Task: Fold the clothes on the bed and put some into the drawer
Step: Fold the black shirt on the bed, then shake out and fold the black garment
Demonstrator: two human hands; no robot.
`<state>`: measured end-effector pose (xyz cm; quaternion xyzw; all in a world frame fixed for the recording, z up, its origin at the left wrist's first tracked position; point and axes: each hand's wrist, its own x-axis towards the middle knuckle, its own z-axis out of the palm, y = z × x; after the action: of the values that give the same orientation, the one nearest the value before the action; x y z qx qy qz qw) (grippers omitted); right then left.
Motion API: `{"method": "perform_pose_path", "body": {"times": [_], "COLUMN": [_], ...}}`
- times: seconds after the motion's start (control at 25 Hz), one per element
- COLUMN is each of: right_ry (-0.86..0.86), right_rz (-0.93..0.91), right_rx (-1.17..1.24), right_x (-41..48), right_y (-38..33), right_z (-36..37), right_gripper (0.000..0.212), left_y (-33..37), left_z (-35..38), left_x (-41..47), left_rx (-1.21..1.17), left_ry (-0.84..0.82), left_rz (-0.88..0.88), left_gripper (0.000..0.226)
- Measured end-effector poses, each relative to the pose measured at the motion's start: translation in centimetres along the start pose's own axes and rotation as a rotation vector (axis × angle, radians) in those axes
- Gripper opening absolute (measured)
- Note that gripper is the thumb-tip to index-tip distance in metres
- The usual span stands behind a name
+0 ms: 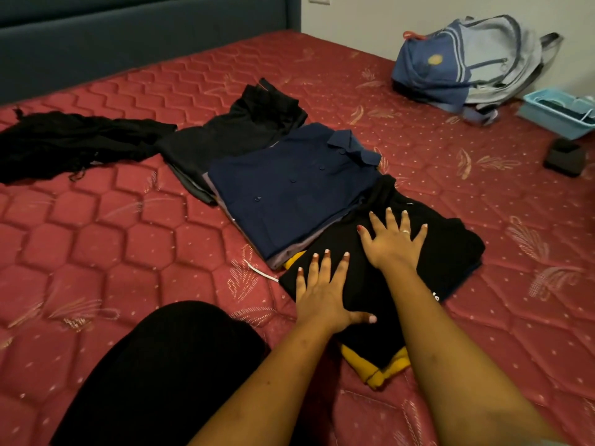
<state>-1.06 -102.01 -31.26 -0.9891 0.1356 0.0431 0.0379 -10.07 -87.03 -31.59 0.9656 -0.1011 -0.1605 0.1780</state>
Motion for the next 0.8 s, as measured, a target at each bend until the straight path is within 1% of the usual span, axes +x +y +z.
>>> {"method": "perform_pose_path", "body": {"times": [0.2, 0.28, 0.4, 0.48, 0.6, 0.72, 0.8], "right_ry": [-0.052, -0.045, 0.071, 0.087, 0.051, 0.0, -0.057], "right_rz": [0.045, 0.065, -0.039, -0.145, -0.319, -0.528, -0.66], "right_rx": [0.016, 0.094, 0.204, 0.251, 0.287, 0.242, 0.184], "right_x": [-0.6, -1.6, -3.4, -4.6, -5.8, -5.8, -5.6], "right_y": [-0.6, -2.0, -7.4, -12.8, -21.8, -33.1, -41.1], "right_z": [-1.0, -1.6, -3.0, -4.3, -5.5, -5.9, -5.0], "right_gripper": [0.062, 0.063, 0.063, 0.063, 0.06, 0.059, 0.061], "left_y": [-0.3, -0.7, -2.1, -5.0, -13.1, -24.8, -32.8], "left_z": [-1.4, -2.6, -6.8, -10.8, -15.8, -19.8, -21.1], "left_x": [-0.9, -2.0, -3.2, -4.1, -6.0, -8.2, -9.9], "left_rx": [-0.01, -0.008, -0.068, -0.122, -0.146, -0.133, -0.156], "left_ry": [-0.026, 0.026, 0.164, 0.241, 0.319, 0.425, 0.474], "left_rz": [-0.004, -0.022, -0.055, -0.128, -0.31, -0.506, -0.644], "left_gripper": [0.118, 0.112, 0.105, 0.109, 0.117, 0.117, 0.115]}}
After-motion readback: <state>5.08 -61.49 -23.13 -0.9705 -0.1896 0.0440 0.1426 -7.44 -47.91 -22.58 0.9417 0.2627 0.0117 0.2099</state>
